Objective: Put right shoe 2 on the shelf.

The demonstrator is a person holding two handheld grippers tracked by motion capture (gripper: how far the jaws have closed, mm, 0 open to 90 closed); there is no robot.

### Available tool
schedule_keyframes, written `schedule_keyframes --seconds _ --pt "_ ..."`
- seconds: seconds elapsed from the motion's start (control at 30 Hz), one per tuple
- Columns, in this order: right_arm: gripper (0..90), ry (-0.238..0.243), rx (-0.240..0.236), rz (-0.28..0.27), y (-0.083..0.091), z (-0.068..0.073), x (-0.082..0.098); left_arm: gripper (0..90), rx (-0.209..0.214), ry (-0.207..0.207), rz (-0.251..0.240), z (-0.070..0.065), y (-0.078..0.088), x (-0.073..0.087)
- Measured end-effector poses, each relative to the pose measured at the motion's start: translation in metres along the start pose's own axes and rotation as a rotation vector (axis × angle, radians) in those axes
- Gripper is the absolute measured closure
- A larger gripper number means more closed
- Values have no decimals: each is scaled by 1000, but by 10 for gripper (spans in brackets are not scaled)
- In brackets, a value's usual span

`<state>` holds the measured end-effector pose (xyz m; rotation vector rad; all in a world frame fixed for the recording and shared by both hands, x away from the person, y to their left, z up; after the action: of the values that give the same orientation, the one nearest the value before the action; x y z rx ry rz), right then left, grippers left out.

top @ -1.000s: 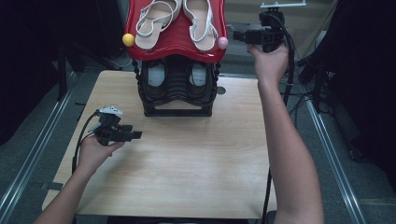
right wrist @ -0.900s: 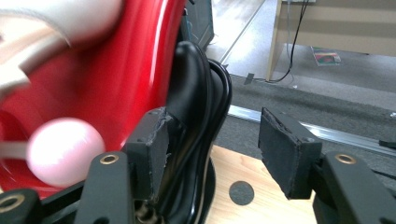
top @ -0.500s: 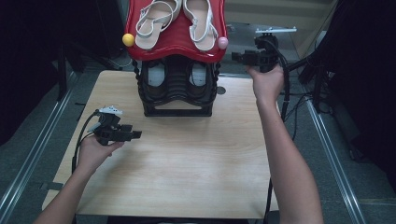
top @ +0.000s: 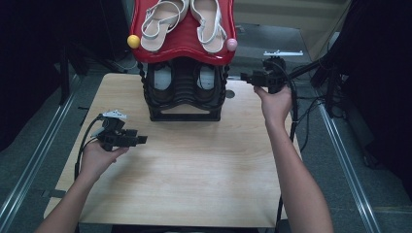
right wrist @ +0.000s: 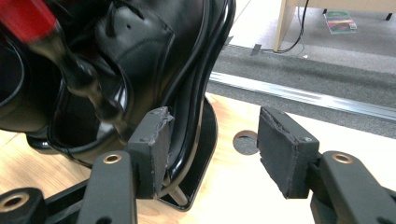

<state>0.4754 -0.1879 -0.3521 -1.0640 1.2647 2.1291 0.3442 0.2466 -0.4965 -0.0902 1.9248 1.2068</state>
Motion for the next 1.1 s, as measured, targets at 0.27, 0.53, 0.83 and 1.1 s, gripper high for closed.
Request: schedule_keyframes --seconds 0.27,0.53,0.83,1.1 --pt "457 -1 5 19 -4 -8 22 412 -4 -3 1 1 0 0" --pt "465 -8 -5 35 -6 -14 44 412 -4 -7 5 1 0 1" --pt "464 -30 -16 56 -7 -20 69 413 -8 -10 5 1 -1 1" --pt "465 -47 -29 54 -8 -23 91 413 -9 -12 1 2 -1 1"
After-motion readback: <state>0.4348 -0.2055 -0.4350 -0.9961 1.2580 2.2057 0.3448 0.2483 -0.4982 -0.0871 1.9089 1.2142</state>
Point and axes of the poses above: each handheld gripper's, and its own axes: y roughly backward along the jaws, x roughly out of its underside, z roughly to its left, the point moved 2 cm from there along -y, roughly forward along the jaws, and after that the axes turned 8 degrees about -y, right-handed, at the moved point
